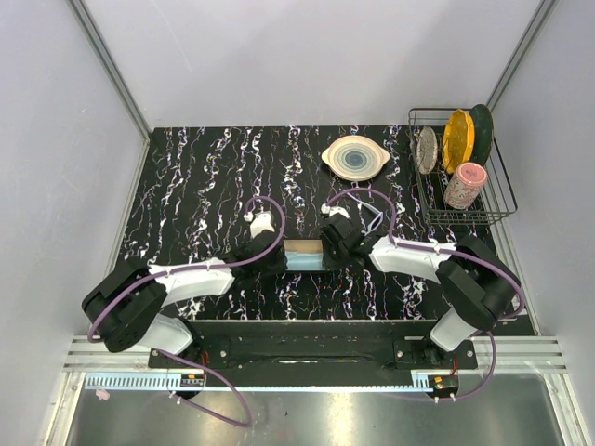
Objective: Organize the sunglasses
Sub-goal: Smooth out the glasses cleaning cloth near the sunglasses case, then pick up the right temple of the sunglasses from the corner of the board.
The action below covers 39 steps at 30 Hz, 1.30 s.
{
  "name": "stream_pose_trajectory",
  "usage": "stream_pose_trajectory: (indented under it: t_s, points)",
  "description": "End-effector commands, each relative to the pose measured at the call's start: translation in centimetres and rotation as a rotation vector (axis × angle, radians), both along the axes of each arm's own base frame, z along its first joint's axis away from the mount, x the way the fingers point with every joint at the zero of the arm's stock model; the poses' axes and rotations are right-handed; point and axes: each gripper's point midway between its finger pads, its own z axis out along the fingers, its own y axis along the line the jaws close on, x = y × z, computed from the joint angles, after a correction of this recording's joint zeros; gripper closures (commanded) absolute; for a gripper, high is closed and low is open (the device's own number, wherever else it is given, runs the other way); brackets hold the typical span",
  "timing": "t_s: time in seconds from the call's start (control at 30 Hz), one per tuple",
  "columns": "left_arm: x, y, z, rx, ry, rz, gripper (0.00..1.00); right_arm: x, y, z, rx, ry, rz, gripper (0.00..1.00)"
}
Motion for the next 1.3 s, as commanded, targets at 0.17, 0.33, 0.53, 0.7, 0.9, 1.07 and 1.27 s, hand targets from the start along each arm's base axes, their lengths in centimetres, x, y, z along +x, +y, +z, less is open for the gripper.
stream_pose_trajectory:
  t_s: [0.17, 0.33, 0.53, 0.7, 0.9, 1.07, 1.27]
  points:
    - [0.4, -0.1, 2.8, -0.048, -0.077, -0.003, 0.75, 0.7, 1.0, 3.2, 0.072, -0.077, 0.01, 0.74]
    - [0.8, 0.0, 4.6, -0.053, -0.116, -0.003, 0.74, 1.5, 1.4, 5.2, 0.098, -0.118, 0.0, 0.68]
    - [1.5, 0.0, 6.7, -0.05, -0.164, -0.003, 0.71, 2.5, 1.6, 7.4, 0.093, -0.156, -0.018, 0.61]
    - [1.6, 0.6, 8.6, -0.034, -0.196, -0.001, 0.66, 3.9, 0.9, 10.4, 0.057, -0.221, -0.047, 0.52]
    - [2.8, 1.2, 12.2, -0.046, -0.242, -0.023, 0.44, 8.4, -3.1, 12.6, -0.035, -0.224, -0.132, 0.41]
    - [4.4, 1.4, 15.4, -0.126, -0.266, -0.086, 0.14, 13.3, -7.2, 12.4, -0.161, -0.22, -0.133, 0.36]
    - [7.3, 3.4, 18.1, -0.143, -0.294, -0.087, 0.01, 17.2, -11.1, 7.8, -0.279, -0.062, -0.04, 0.32]
